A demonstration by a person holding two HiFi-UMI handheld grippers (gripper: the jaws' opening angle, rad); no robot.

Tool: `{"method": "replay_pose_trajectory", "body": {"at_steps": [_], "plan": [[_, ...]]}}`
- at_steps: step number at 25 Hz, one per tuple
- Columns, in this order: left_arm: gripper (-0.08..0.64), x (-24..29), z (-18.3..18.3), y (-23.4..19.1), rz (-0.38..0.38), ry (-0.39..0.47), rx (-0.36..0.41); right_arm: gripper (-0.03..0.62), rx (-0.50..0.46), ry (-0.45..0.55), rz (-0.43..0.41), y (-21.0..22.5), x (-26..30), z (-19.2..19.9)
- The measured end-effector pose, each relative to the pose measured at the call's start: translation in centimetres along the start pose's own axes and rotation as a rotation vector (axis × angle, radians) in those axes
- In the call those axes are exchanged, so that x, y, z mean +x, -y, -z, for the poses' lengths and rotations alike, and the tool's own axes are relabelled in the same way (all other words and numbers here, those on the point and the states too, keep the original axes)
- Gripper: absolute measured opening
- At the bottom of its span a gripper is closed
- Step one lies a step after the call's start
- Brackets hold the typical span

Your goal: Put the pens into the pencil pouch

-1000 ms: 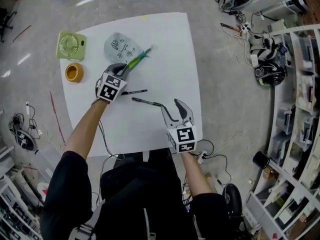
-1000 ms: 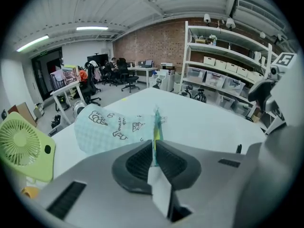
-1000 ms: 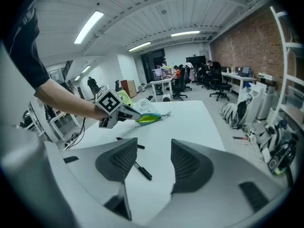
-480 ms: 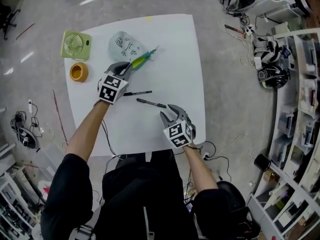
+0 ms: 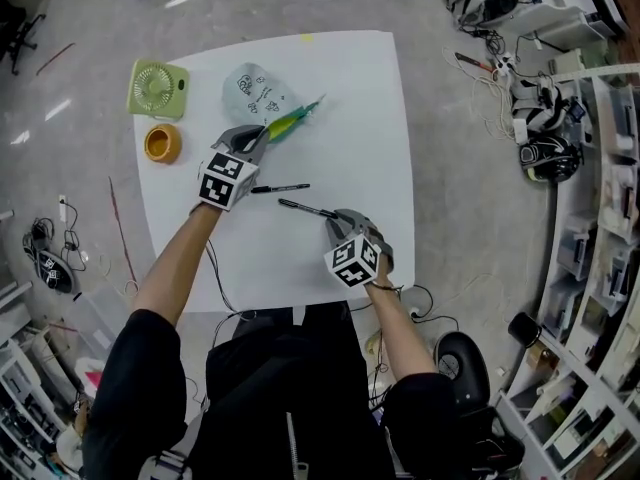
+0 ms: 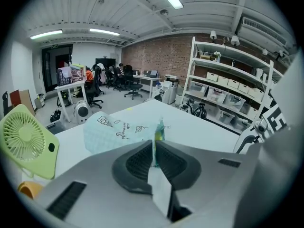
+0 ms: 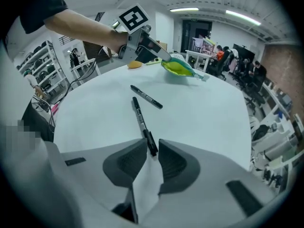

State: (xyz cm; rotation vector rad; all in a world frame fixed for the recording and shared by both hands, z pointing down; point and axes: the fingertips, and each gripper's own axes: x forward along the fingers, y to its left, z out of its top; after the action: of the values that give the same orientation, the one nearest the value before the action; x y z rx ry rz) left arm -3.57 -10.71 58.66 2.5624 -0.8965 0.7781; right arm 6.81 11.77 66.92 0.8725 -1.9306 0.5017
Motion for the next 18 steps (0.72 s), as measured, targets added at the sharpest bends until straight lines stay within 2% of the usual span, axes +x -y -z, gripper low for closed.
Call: {"method": "replay_pose_trajectory", "body": {"at_steps": [6,9,15,18], "plan": [[0.04,0.0,-0.2,0.0,0.006,0.01,-0.002,0.09,-0.029,-0.028,-0.006,-0.3,0.7,0.4],[0.04,-0.1,-0.2,0.0,0.007,0.012,-0.002,0.063,-0.051,-0.041,-0.011,-0.4,1.0,0.8],[0.04,-0.1,-0.2,-0.2,0.01,0.01,-0.001,0.054,-0.079,-0.003,-0.034,-0.9,0.2,0.6],[0.04,0.0,-0.3,-0.2,0.011,0.01,-0.003,0.054,-0.062,0.029,-0.035,-0.5,-0.9,0.1]]}}
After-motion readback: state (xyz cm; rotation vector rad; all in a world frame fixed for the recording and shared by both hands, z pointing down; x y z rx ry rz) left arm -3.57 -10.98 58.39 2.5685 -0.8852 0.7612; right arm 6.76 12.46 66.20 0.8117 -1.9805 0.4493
